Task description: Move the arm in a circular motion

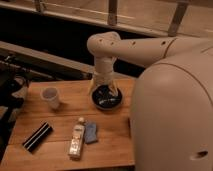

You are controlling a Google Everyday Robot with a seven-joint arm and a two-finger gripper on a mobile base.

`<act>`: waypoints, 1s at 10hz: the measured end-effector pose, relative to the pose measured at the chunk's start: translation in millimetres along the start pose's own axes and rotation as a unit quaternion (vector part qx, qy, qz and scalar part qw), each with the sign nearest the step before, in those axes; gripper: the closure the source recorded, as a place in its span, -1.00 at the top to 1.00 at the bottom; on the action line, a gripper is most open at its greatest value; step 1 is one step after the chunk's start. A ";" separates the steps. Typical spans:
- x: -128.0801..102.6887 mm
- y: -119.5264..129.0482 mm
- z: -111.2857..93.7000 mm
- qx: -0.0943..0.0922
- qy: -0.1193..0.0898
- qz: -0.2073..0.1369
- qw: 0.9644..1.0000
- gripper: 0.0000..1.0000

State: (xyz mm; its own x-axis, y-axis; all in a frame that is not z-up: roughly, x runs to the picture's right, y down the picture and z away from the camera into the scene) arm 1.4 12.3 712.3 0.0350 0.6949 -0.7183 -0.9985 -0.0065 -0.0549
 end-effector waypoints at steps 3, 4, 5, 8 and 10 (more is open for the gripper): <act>-18.4 -34.5 -8.3 0.009 -0.015 0.018 1.000 0.60; -17.6 -51.1 -11.1 0.001 -0.023 0.023 0.999 0.60; -15.7 -66.0 -14.1 -0.010 -0.032 0.029 0.999 0.60; -5.6 -108.6 -16.2 -0.039 -0.054 0.104 0.992 0.60; 3.2 -100.7 -13.7 -0.031 -0.049 0.116 0.992 0.60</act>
State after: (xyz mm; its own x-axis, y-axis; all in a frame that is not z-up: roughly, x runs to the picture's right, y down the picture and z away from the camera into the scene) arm 102.7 5.3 706.0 -0.2034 0.7359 -0.6458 -0.9744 -0.2167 0.0600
